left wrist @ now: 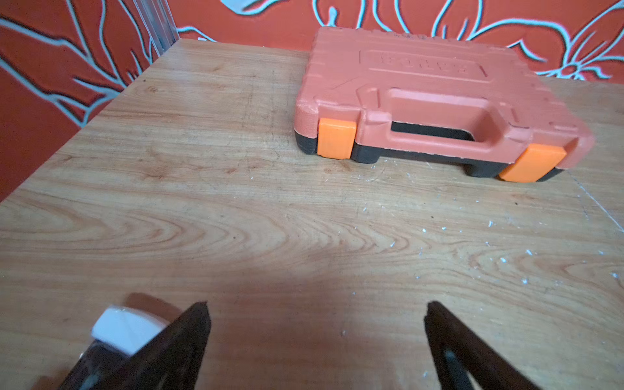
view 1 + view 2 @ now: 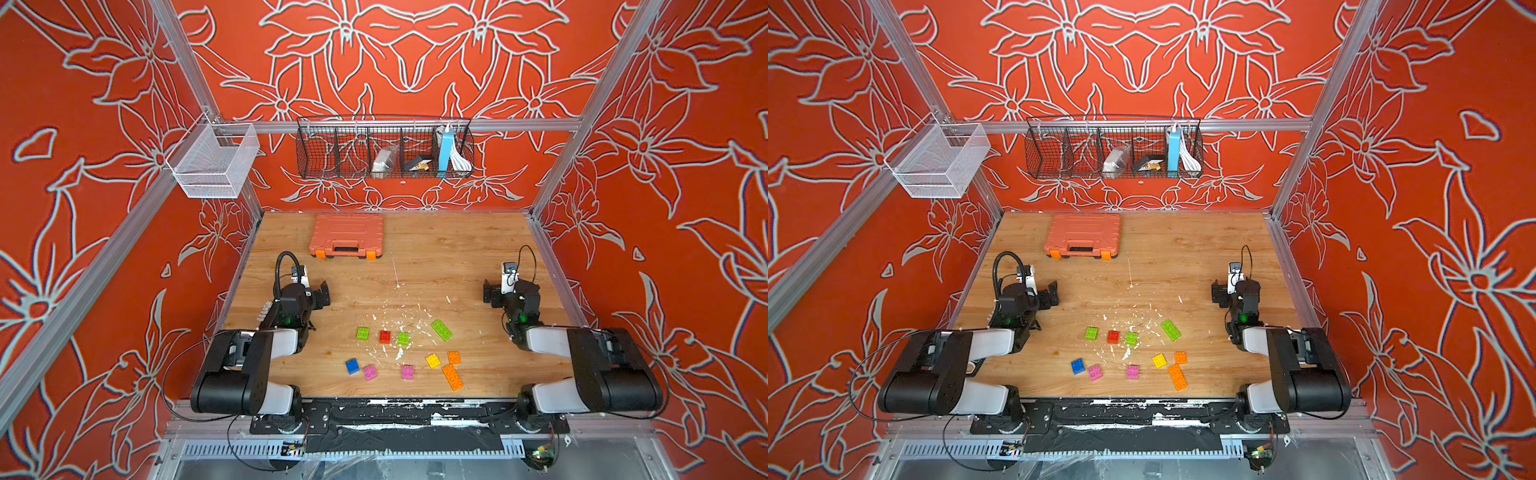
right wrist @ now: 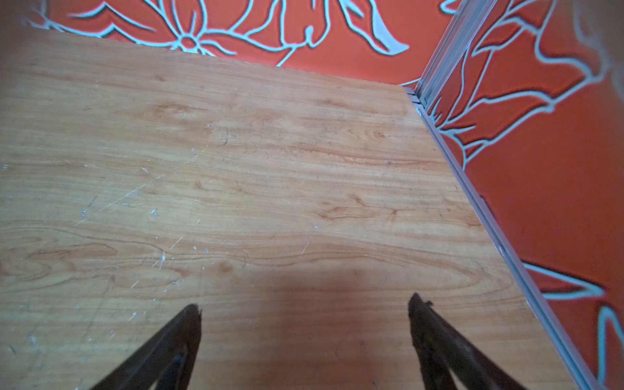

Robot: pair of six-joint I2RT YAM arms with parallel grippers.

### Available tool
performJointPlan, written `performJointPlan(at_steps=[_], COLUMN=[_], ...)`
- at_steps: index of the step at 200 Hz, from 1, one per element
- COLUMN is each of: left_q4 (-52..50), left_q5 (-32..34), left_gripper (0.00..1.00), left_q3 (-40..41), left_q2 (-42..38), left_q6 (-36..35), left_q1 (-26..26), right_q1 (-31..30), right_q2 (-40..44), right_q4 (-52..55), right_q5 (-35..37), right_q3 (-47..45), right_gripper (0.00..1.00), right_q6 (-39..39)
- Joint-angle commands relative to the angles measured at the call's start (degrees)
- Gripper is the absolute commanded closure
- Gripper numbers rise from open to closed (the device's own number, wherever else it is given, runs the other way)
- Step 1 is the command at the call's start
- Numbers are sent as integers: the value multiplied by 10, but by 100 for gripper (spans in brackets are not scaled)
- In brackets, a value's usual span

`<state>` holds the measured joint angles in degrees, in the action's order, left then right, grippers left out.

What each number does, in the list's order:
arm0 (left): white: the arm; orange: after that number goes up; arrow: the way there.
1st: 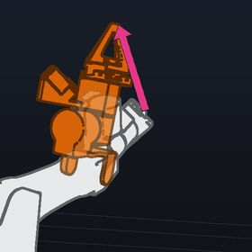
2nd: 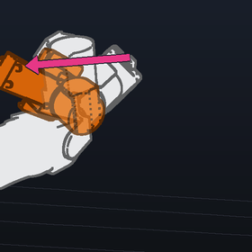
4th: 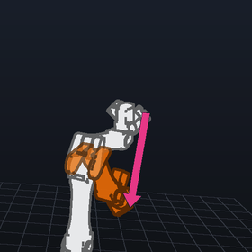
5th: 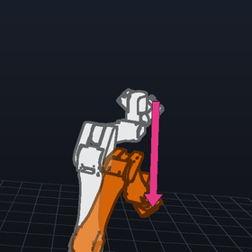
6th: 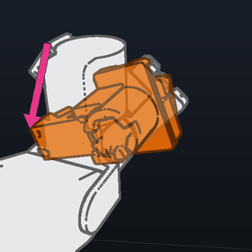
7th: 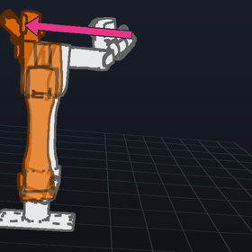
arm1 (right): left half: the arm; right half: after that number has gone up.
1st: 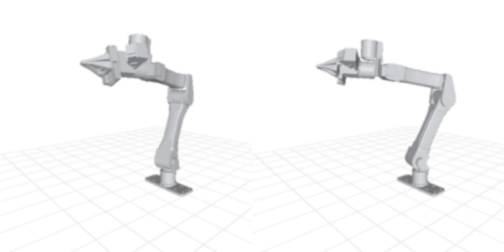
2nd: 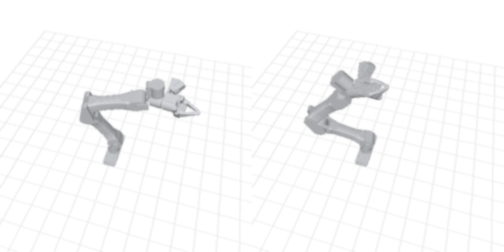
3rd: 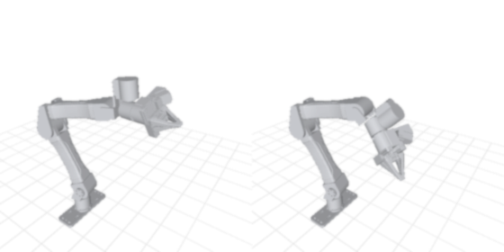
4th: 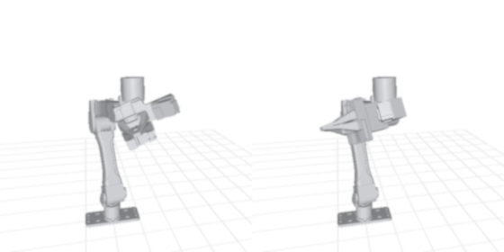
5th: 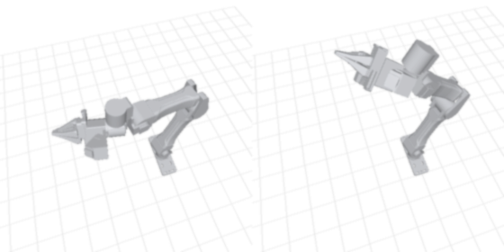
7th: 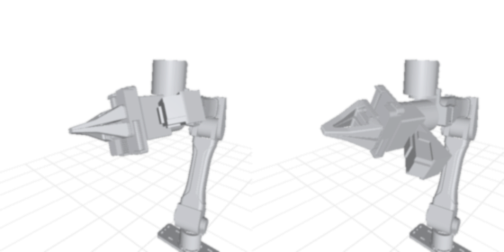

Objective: Assemble the letter r with lego
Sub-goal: Pick up the lego brick from the center of the board.

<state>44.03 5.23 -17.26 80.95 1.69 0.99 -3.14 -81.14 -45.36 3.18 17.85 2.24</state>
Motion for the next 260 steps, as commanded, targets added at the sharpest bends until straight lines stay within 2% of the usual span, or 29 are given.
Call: performJointPlan(at_steps=[1,121,136,148,159,164,172,176,180,184,191,198,213,225,239,247,260], left_q4=[0,-3,-8,-84,-168,-201,-254,-278,-302,-326,-364,-405,-516,-608,-711,-764,-830], left_q5=[-6,-7,3,45,101,117,136,145,147,140,102,44,-27,-37,-38,-41,-44], left_gripper=[1,1,0,0,0,0,0,0,1,0,0,0,1,0,1,0,1], left_q3=[-8,-10,-12,-43,-80,-97,-121,-131,-141,-150,-163,-177,-224,-266,-317,-341,-368], left_q2=[-3,-3,-12,-45,-82,-99,-131,-147,-165,-182,-210,-234,-275,-283,-279,-273,-266], left_q6=[-9,-9,-13,-21,-23,-18,6,22,38,48,40,17,16,28,54,67,87], left_q1=[-2,-3,-9,-29,-51,-57,-64,-67,-69,-70,-69,-69,-71,-82,-92,-95,-104], right_q1=[2,11,-5,-17,-16,-14,-11,-8,-2,4,7,5,2,-4,-40,-69,-114], right_q2=[3,1,26,83,146,174,207,221,232,243,256,262,243,210,186,182,176], right_q4=[3,11,-10,60,187,258,389,442,477,497,510,545,682,777,858,889,932], right_q5=[7,1,57,120,169,205,272,284,265,221,137,72,-4,-83,-128,-148,-168], right_q3=[8,16,-1,9,45,71,115,134,149,160,176,198,273,327,365,377,389], right_gripper=[2,2,2,2,2,2,2,2,2,3,11,18,19,18,17,21,24], right_q6=[-4,-11,-10,-23,-65,-123,-264,-321,-340,-321,-266,-254,-286,-283,-275,-268,-296])
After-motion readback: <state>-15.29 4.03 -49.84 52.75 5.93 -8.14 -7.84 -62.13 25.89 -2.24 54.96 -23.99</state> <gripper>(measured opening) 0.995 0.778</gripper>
